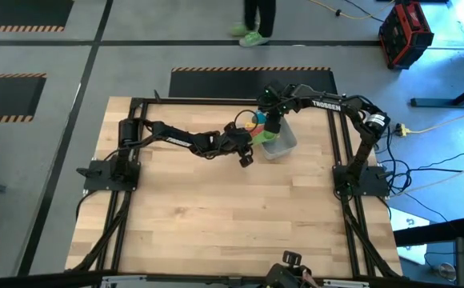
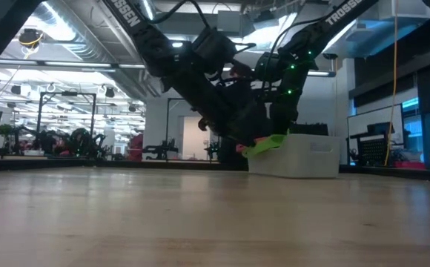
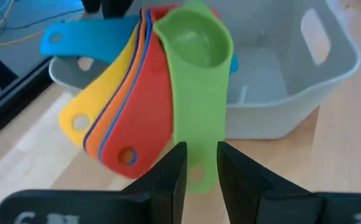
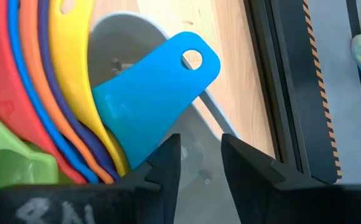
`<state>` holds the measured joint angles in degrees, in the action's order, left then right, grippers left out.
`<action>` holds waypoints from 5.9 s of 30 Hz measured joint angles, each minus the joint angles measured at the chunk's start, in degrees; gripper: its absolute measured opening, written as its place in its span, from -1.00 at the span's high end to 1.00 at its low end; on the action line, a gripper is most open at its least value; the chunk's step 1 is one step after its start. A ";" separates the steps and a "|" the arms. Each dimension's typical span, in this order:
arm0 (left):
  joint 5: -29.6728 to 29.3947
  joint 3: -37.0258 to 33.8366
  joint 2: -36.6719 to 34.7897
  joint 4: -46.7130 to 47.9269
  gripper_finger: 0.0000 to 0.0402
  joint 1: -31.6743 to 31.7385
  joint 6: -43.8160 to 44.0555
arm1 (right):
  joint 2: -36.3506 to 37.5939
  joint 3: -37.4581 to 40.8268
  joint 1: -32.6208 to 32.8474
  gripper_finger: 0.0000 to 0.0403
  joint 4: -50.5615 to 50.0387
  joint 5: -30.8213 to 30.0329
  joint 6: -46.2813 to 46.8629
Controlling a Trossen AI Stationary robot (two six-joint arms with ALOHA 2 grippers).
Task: Nest measuring cups in basket
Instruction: Stack the green measuring cup on top of the red measuring cup into the gray bin
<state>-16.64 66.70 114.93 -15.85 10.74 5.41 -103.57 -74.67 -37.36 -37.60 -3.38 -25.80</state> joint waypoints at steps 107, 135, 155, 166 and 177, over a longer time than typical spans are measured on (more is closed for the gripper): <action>2.81 -0.09 3.06 -3.41 0.65 0.61 0.46 | 0.26 -14.87 2.50 0.40 -32.93 16.38 3.21; 2.59 -0.07 2.30 -2.63 0.65 -1.16 0.44 | 0.26 -7.02 14.00 0.40 -32.15 4.94 6.30; 2.55 -0.07 2.30 -2.66 0.65 -1.16 0.44 | 0.26 -2.78 13.99 0.40 -26.60 4.92 7.34; 2.52 -0.07 2.30 -2.70 0.65 -1.14 0.41 | 0.26 -2.47 13.99 0.71 -24.83 4.71 7.15; 2.53 -0.07 2.30 -2.71 0.65 -1.43 0.41 | 0.24 -3.50 13.97 0.85 -25.95 4.84 7.15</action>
<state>-14.11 66.63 117.23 -18.56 9.32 5.82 -103.33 -78.18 -23.40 -63.56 1.46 -18.65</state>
